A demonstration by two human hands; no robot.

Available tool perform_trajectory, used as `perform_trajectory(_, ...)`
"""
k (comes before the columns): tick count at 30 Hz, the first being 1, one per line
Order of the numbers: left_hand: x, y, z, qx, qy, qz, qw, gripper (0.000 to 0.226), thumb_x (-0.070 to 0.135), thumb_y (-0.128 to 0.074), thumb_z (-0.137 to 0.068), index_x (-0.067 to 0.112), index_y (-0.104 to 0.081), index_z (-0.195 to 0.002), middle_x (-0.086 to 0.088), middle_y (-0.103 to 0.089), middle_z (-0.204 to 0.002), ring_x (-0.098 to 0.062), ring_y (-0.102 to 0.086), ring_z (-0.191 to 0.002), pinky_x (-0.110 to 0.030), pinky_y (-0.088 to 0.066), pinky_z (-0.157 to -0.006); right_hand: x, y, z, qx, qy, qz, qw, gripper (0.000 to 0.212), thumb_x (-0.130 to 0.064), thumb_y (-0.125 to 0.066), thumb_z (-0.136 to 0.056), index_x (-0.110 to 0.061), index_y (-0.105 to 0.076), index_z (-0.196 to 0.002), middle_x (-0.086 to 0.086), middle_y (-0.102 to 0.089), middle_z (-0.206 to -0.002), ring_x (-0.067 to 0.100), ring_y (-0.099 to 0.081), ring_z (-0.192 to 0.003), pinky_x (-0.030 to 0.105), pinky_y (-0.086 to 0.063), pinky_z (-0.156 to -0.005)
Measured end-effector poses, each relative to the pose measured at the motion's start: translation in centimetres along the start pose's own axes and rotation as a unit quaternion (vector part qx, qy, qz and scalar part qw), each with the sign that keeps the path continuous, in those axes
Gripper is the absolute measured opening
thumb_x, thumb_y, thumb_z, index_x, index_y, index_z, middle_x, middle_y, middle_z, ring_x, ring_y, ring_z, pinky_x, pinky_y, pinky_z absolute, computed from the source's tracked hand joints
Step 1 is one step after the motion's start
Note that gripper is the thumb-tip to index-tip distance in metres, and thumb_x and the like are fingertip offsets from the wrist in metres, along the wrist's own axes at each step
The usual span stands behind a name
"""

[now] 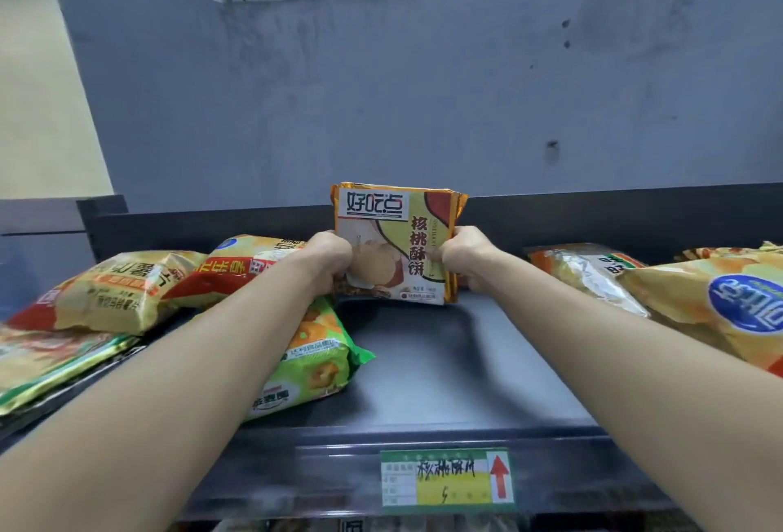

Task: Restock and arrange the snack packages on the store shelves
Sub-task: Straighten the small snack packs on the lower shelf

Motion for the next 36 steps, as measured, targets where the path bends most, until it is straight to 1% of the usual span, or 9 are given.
perform_trajectory(2,0.1,-0.4,0.6,-0.019,0.007,-0.034,0.999,0.037,0.003,-0.043,-0.093,0.004,-0.050,-0.129,-0.014,-0.060,-0.116,-0.032,-0.061,-0.104,-0.042,-0.053,-0.088,0.0,0.5,-0.2,0.022,0.011,0.024,0.999,0.020,-0.010,-0.059,-0.089,-0.009,-0.062,-0.109,0.010,-0.067,-0.108,0.029,-0.065,-0.099,0.044,-0.054,-0.088)
perform_trajectory(6,0.0,-1.1,0.3,-0.033,0.002,-0.091,0.995,0.027,0.001,-0.052,-0.089,0.000,-0.059,-0.115,-0.016,-0.064,-0.101,-0.027,-0.057,-0.084,-0.031,-0.045,-0.049,0.1,1.7,-0.7,0.060,0.024,0.048,0.997,0.017,-0.007,-0.055,-0.091,-0.012,-0.062,-0.106,0.008,-0.066,-0.107,0.027,-0.063,-0.100,0.039,-0.054,-0.088)
perform_trajectory(10,-0.2,-1.2,-0.5,-0.028,-0.003,-0.070,0.997,0.025,0.005,-0.050,-0.092,0.000,-0.057,-0.116,-0.011,-0.064,-0.107,-0.027,-0.062,-0.095,-0.035,-0.053,-0.069,-0.1,1.5,-1.1,0.059,0.035,0.060,0.996,0.018,-0.003,-0.052,-0.090,-0.015,-0.061,-0.101,0.007,-0.066,-0.110,0.027,-0.062,-0.103,0.039,-0.053,-0.090)
perform_trajectory(17,-0.2,-1.1,-0.9,-0.006,-0.009,0.017,1.000,0.032,0.005,-0.036,-0.090,0.004,-0.061,-0.110,-0.017,-0.068,-0.105,-0.031,-0.063,-0.082,-0.042,-0.056,-0.083,-0.1,1.3,-1.5,0.099,0.043,0.096,0.990,0.026,-0.006,-0.048,-0.091,-0.012,-0.057,-0.114,0.009,-0.063,-0.114,0.025,-0.059,-0.101,0.033,-0.051,-0.085)
perform_trajectory(21,0.5,-1.1,0.7,-0.024,-0.006,0.037,0.999,0.032,0.007,-0.036,-0.097,0.005,-0.053,-0.123,-0.010,-0.061,-0.115,-0.026,-0.056,-0.091,-0.029,-0.051,-0.069,-0.7,1.2,-0.8,0.115,0.034,0.125,0.985,0.031,-0.010,-0.052,-0.090,-0.006,-0.048,-0.121,0.012,-0.058,-0.120,0.024,-0.054,-0.098,0.032,-0.046,-0.078)
perform_trajectory(25,1.3,-0.4,1.8,-0.022,-0.025,0.023,0.999,0.026,0.004,-0.032,-0.098,0.004,-0.048,-0.119,-0.006,-0.056,-0.111,-0.022,-0.048,-0.094,-0.025,-0.043,-0.080,-1.6,2.2,1.2,0.145,0.033,0.148,0.978,0.037,-0.009,-0.052,-0.091,-0.003,-0.042,-0.126,0.014,-0.054,-0.124,0.028,-0.055,-0.109,0.030,-0.042,-0.075)
perform_trajectory(28,2.9,0.7,3.2,0.005,-0.077,0.002,0.997,0.023,0.003,-0.040,-0.096,0.001,-0.049,-0.116,-0.014,-0.060,-0.111,-0.023,-0.052,-0.088,-0.022,-0.043,-0.066,-2.8,2.6,3.3,0.149,0.072,0.156,0.974,0.034,-0.008,-0.050,-0.091,-0.005,-0.045,-0.124,0.011,-0.055,-0.120,0.023,-0.053,-0.097,0.030,-0.042,-0.073)
perform_trajectory(31,4.6,1.8,5.7,0.056,-0.160,-0.031,0.985,0.033,0.004,-0.050,-0.090,0.005,-0.047,-0.122,-0.011,-0.057,-0.122,-0.023,-0.053,-0.101,-0.030,-0.045,-0.079,-3.8,2.4,5.9,0.132,0.121,0.164,0.970,0.030,-0.012,-0.052,-0.090,-0.007,-0.056,-0.120,0.008,-0.060,-0.118,0.018,-0.053,-0.094,0.025,-0.041,-0.074)
perform_trajectory(36,7.1,-0.8,12.2,-0.035,-0.282,0.010,0.959,0.030,0.007,-0.053,-0.090,0.007,-0.054,-0.121,-0.008,-0.059,-0.114,-0.016,-0.055,-0.094,-0.023,-0.047,-0.071,-4.8,2.7,12.0,0.117,0.190,0.151,0.963,0.029,-0.019,-0.059,-0.090,-0.010,-0.063,-0.117,0.005,-0.064,-0.116,0.018,-0.059,-0.107,0.024,-0.046,-0.084)
Point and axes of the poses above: each hand's wrist, its own z-axis away from the middle knuckle, its own y-axis out of the back of the hand, x = y × z, the point moved 9 cm from there along -z, towards the middle knuckle
